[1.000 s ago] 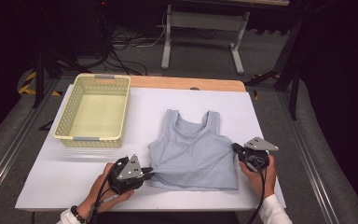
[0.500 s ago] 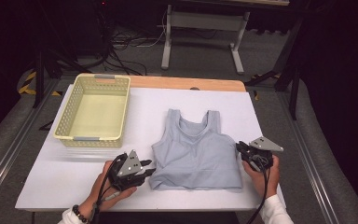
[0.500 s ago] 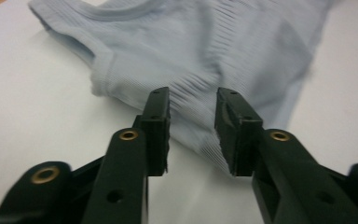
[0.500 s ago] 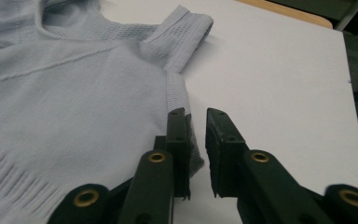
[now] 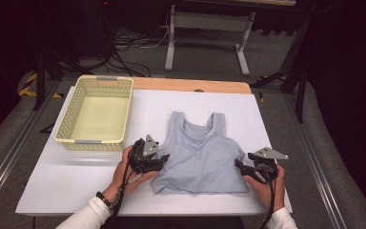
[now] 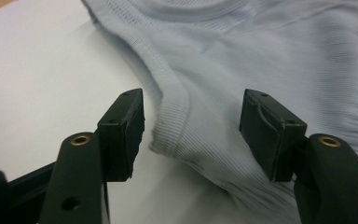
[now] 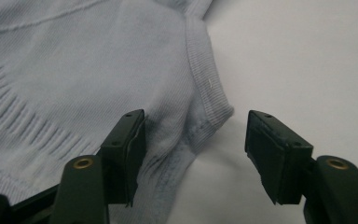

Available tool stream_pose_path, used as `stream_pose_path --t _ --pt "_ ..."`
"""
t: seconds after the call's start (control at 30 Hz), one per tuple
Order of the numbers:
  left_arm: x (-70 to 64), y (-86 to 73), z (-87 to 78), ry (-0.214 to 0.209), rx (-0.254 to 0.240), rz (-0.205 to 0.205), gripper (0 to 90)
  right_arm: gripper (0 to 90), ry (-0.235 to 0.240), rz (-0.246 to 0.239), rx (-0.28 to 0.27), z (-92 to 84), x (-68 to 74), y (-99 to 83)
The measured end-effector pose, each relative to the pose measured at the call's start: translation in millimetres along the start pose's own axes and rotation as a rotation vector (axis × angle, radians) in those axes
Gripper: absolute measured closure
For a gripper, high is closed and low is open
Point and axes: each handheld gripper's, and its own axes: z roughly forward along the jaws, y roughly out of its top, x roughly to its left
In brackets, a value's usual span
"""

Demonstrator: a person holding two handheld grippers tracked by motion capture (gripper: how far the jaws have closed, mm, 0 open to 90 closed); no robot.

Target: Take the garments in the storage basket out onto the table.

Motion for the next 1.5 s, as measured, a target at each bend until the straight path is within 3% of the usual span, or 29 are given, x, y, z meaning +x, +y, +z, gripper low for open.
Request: stream_pose_path --t 0.13,0.2,0.3,0.4,0.5,0.6,0.8,0.97,1.17,1.3,1.37,1.5 --pt "5.8 0.2 13.3 -0.022 0.035 -0.027 54.9 40.6 0.028 -0.015 0.034 4.5 0.3 0.2" --pt "5.5 0.8 18.6 -0.02 0.055 -0.01 60.9 45.3 0.052 -0.031 0.046 6.4 2.2 1.0" --pt "4.2 2.3 22.7 -0.025 0.065 0.021 71.8 64.0 0.088 -0.055 0.036 7.4 4.8 2.4" --pt "2.7 5.0 22.6 -0.01 0.067 0.047 77.0 76.2 0.082 -0.056 0.028 8.1 5.1 3.2" --pt "3.1 7.5 22.9 0.0 0.046 0.062 78.7 81.5 0.067 -0.074 0.022 9.2 4.4 4.8" --pt "6.9 12.8 19.3 0.013 0.001 0.039 79.3 83.8 0.028 -0.095 -0.003 8.9 5.2 9.6" --pt "15.4 22.8 19.2 0.042 -0.032 0.014 79.3 84.2 -0.018 -0.066 -0.067 5.5 -0.8 17.6" --pt "20.3 27.4 22.7 0.047 -0.042 -0.006 77.3 83.5 -0.024 -0.054 -0.077 6.8 -5.5 19.5" --pt "18.3 28.4 13.8 0.055 -0.065 -0.021 64.6 68.2 -0.047 -0.045 -0.096 2.3 -7.2 18.2" --pt "10.7 28.6 -1.1 0.066 -0.098 0.021 56.6 65.3 -0.067 -0.069 -0.132 -9.4 -4.3 16.3" --pt "4.3 27.7 -9.4 0.06 -0.116 0.046 52.7 69.9 -0.059 -0.077 -0.147 -15.6 -1.4 14.3" --pt "-14.1 23.1 -25.8 -0.001 -0.135 0.117 46.8 79.1 -0.01 -0.101 -0.159 -23.6 7.3 12.4"
